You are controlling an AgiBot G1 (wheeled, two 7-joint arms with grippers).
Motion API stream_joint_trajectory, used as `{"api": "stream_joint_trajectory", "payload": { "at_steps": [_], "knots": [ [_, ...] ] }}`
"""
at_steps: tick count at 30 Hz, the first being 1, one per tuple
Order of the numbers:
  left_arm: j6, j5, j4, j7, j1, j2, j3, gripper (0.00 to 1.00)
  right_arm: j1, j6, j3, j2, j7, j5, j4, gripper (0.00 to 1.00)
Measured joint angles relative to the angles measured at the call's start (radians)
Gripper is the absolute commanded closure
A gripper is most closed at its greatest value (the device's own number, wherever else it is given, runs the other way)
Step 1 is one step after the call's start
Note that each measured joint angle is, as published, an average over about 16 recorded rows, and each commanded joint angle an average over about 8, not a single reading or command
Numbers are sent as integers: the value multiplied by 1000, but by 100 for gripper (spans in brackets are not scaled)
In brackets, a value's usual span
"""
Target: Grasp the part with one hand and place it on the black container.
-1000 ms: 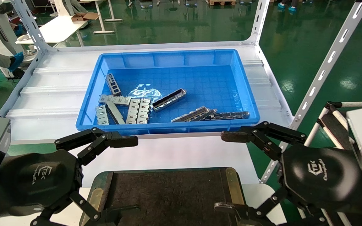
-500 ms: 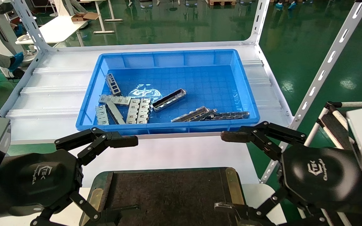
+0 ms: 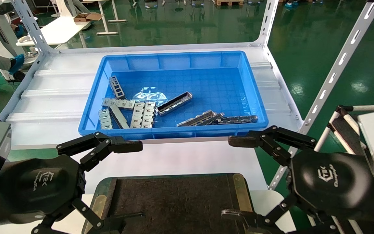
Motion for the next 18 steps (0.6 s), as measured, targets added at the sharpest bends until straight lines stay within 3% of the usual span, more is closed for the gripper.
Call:
{"api": "stream_joint_trajectory", "payload": {
  "at_steps": [18],
  "knots": [
    [0,0,0,0,0,0,0,0,0,0,0,0,0,0,0,0]
  ]
}}
